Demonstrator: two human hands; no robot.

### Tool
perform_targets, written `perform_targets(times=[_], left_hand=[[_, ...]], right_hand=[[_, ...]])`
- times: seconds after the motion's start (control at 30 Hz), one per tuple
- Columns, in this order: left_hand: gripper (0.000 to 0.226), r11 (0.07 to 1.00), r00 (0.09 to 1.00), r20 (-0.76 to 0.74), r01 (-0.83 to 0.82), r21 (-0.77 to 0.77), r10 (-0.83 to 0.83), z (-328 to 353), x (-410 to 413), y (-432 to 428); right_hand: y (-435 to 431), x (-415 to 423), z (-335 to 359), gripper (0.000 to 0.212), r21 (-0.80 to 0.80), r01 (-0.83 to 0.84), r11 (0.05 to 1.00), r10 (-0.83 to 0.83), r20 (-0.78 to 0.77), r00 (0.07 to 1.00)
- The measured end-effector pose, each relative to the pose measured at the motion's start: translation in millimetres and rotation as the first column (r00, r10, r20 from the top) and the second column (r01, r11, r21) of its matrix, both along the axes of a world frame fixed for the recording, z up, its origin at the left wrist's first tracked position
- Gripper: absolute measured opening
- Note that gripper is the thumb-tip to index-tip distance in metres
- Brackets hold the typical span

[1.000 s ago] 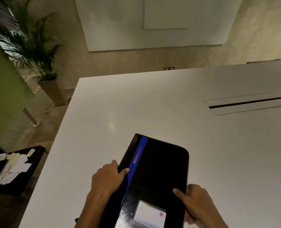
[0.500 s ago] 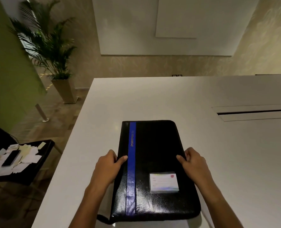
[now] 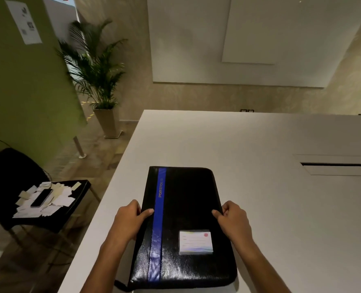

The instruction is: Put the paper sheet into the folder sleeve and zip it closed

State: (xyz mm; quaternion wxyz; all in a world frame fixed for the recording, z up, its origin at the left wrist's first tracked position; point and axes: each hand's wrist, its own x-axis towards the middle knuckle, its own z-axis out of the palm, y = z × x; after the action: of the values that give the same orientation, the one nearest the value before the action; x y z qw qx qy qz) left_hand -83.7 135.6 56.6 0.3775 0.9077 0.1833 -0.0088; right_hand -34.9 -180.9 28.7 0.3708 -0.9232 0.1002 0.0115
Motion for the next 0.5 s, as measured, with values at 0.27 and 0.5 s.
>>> perform_targets(times=[0.27, 0.5], left_hand=[[0.047, 0.994, 1.000, -0.030, -0.005, 0.109, 0.008, -38.7, -3.3, 10.8], [0.046, 0.969, 0.996, -0.083, 0.016, 0.247, 0.005, -45.8, -5.5, 6.6]], right_hand=[[14.5, -4.2, -19.8, 0.038, -0.061, -0.048, 0.997, 0.046, -0.044, 0.998], [14.4, -3.3, -25.9, 0.039, -0.155, -0.074, 0.985, 0.070, -0.033, 0.997]])
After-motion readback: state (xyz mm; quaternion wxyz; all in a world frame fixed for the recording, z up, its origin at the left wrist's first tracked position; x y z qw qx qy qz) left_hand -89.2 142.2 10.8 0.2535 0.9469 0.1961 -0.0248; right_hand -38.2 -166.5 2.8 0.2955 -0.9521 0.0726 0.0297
